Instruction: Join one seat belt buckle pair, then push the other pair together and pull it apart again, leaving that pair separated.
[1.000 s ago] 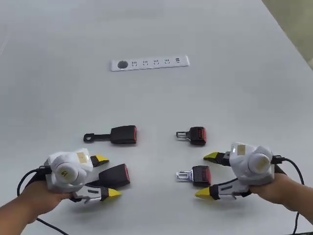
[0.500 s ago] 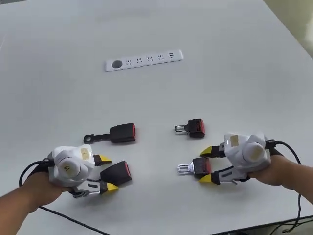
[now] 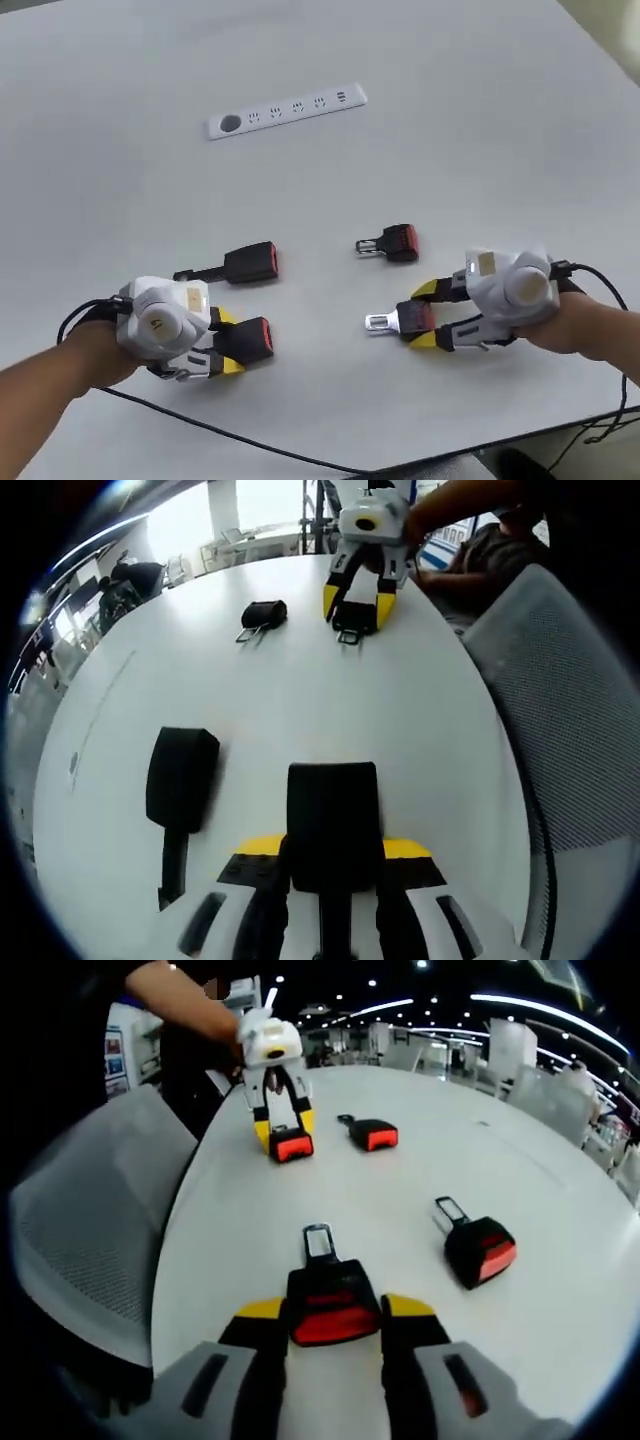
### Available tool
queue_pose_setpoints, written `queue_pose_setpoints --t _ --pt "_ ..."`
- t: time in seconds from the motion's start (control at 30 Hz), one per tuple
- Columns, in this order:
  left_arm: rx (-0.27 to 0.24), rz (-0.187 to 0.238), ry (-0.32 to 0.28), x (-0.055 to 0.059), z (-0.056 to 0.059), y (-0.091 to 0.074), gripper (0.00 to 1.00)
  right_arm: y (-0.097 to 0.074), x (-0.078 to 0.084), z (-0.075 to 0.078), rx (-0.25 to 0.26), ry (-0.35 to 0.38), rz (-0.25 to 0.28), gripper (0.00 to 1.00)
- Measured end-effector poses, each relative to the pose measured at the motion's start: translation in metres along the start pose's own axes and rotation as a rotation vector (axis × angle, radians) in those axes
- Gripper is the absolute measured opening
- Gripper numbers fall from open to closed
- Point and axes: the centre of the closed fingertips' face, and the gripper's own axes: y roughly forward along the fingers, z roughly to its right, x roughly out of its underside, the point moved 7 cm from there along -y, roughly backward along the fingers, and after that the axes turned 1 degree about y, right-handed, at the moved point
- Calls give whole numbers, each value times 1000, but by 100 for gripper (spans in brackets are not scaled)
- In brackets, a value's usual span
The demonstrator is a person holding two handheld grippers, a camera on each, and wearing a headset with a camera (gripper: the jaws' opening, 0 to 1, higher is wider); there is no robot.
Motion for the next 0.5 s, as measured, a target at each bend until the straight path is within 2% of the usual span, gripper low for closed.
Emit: queue_pose_setpoints --t 0.3,0.5 --pt "16 -39 31 -3 -2 1 34 5 -2 -2 19 21 48 36" --pt "22 -53 35 -5 -2 1 34 19 -10 -4 17 22 77 35"
